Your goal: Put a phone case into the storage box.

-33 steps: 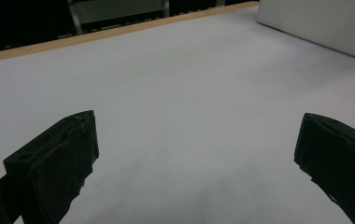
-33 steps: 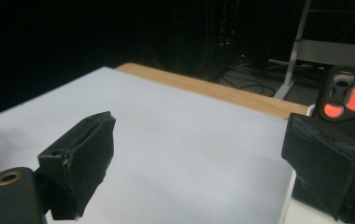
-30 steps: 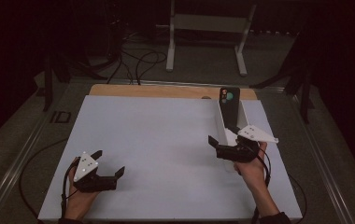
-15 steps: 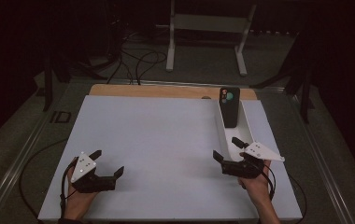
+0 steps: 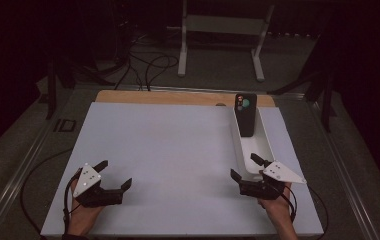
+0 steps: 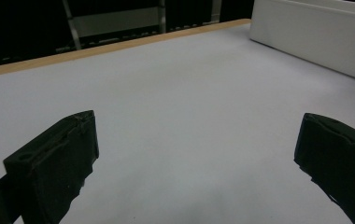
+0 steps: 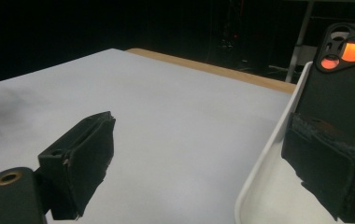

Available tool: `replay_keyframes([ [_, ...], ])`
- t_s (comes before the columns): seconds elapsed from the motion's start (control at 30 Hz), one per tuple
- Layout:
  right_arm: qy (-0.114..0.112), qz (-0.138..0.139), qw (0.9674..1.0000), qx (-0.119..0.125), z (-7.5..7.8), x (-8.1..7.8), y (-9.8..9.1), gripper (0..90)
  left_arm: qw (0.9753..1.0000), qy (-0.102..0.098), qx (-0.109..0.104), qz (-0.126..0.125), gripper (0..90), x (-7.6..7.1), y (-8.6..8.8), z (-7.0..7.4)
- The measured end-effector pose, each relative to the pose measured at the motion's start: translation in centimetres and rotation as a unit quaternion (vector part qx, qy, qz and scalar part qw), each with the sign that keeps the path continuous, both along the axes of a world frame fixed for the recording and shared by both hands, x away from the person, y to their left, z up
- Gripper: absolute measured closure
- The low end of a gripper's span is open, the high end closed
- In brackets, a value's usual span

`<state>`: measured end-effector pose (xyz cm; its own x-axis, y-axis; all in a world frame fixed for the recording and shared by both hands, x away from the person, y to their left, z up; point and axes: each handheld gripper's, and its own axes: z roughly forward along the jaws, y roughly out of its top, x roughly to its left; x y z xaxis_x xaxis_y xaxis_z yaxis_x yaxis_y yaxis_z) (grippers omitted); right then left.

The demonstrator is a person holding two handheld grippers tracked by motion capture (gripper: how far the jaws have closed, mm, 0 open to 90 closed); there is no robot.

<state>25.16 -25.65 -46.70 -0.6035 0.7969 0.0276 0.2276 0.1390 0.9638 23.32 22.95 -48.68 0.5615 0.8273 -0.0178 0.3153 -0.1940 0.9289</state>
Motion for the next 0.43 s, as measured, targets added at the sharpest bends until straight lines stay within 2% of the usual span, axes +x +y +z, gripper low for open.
replay_keyframes([
  [0.43, -0.001, 0.005, 1.0, 0.002, -0.57, -0.09, -0.06, 9.5, 1.0, -0.001, 0.003, 0.009, 0.3, 0.12, 0.12, -0.06],
])
